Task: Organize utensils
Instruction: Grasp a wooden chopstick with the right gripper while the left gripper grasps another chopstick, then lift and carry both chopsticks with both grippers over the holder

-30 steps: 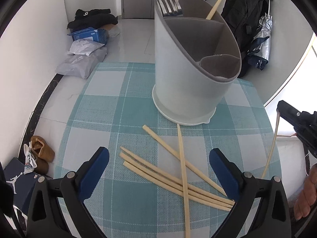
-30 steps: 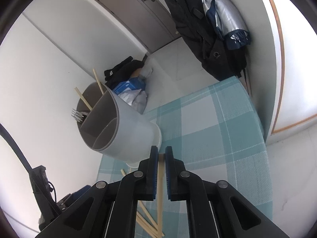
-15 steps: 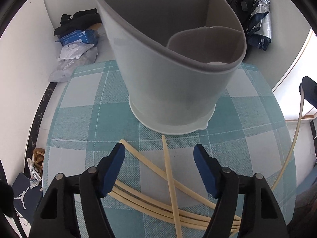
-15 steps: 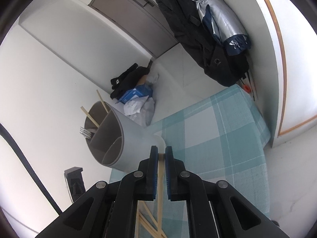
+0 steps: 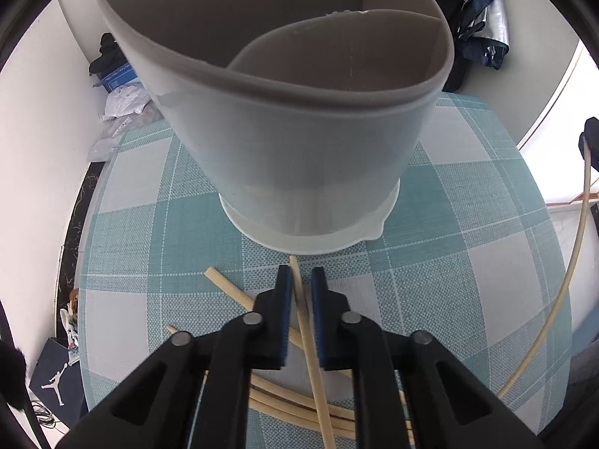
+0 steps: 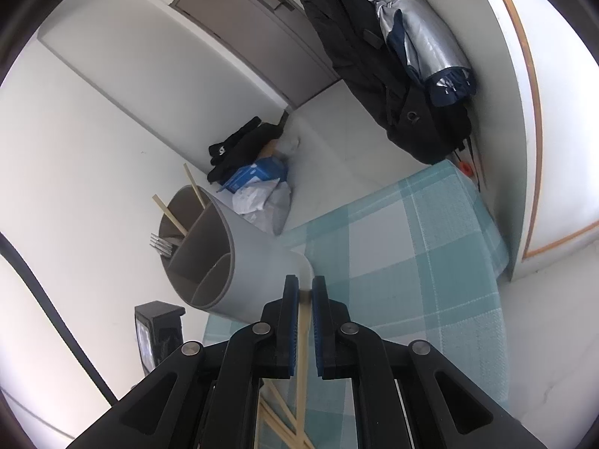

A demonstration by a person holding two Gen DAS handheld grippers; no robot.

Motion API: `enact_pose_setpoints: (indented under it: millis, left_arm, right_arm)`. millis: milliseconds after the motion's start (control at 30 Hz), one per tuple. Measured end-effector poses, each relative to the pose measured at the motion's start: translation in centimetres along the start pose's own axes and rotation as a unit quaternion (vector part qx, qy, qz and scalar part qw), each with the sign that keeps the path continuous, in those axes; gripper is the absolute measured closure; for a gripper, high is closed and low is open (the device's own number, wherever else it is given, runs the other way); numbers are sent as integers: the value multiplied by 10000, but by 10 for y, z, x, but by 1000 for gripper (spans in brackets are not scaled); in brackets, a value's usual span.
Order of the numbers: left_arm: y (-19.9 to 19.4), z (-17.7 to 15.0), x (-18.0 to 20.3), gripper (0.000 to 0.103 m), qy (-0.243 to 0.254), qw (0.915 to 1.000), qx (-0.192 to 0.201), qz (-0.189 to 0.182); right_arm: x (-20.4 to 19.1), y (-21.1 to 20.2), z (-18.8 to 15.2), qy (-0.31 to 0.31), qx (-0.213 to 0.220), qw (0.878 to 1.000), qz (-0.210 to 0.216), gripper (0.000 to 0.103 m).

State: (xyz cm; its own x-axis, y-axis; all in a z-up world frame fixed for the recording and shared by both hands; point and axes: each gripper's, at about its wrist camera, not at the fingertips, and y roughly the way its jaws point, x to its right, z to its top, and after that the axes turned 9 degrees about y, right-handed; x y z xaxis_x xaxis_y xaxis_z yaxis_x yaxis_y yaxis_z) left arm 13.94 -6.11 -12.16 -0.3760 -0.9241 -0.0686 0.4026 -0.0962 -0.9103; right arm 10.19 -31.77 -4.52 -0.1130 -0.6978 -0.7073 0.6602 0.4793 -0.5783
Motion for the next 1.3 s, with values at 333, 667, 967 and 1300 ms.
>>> enact_pose_setpoints:
  millis: [333,667,967,1300]
  left_arm:
    - [-37,-5,-13,101,-710,9938,712,-473]
    - [-92,-6,-27,101,-1151,9766,1721,-576]
    - [-124,-23,-37,101,-1334,9660,2112,-673]
    - [-149,-38,-41,102,-1291,9661,2100,-769]
  right_arm:
    - [-9,-5,-3,-127,75,9999,59,96]
    - [-36,-17,-18,-678,294,9971,154,97]
    - [-55,-32,-36,-1016,433,9938,141,97]
    - [-77,-38,-55,-1367,576,9889,-125,97]
